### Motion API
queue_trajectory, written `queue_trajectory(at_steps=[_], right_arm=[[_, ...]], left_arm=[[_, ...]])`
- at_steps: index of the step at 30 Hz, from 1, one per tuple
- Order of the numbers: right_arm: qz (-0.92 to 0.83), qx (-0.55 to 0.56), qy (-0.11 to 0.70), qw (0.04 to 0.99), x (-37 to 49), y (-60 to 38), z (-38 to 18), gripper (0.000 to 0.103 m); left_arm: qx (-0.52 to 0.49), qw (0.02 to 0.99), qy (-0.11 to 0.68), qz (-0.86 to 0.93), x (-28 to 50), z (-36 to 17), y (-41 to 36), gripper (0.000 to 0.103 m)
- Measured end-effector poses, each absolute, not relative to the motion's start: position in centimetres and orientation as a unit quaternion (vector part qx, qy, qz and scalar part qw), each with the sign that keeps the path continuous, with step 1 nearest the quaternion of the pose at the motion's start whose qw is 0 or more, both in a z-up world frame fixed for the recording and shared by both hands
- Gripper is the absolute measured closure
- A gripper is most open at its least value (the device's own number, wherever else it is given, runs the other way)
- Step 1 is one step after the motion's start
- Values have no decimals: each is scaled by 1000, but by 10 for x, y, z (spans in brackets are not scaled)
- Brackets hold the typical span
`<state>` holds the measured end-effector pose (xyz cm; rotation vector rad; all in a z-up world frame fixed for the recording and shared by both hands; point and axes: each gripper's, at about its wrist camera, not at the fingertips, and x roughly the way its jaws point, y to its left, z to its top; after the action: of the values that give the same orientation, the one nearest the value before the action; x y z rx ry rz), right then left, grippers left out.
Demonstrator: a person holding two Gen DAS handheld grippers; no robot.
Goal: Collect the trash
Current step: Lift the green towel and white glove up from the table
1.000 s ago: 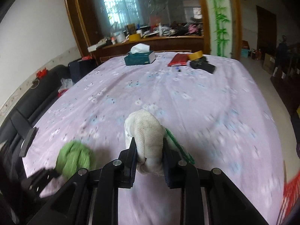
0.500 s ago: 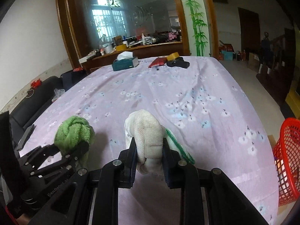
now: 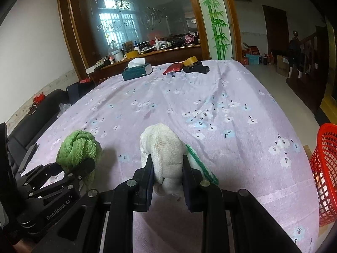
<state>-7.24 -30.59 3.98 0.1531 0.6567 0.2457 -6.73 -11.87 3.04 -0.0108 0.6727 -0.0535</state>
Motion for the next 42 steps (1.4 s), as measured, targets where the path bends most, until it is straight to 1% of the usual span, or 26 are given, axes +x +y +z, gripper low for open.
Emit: queue_trajectory(at_steps=[33,42], right_arm=[[118,78,325,935,-75,-307,42,77],[123,90,318,936,-89,-319,57,77]], left_arm=[[-5,942,334,-30,-67,29,-117,51],[-2,940,339,-35,-69,32,-123,51]])
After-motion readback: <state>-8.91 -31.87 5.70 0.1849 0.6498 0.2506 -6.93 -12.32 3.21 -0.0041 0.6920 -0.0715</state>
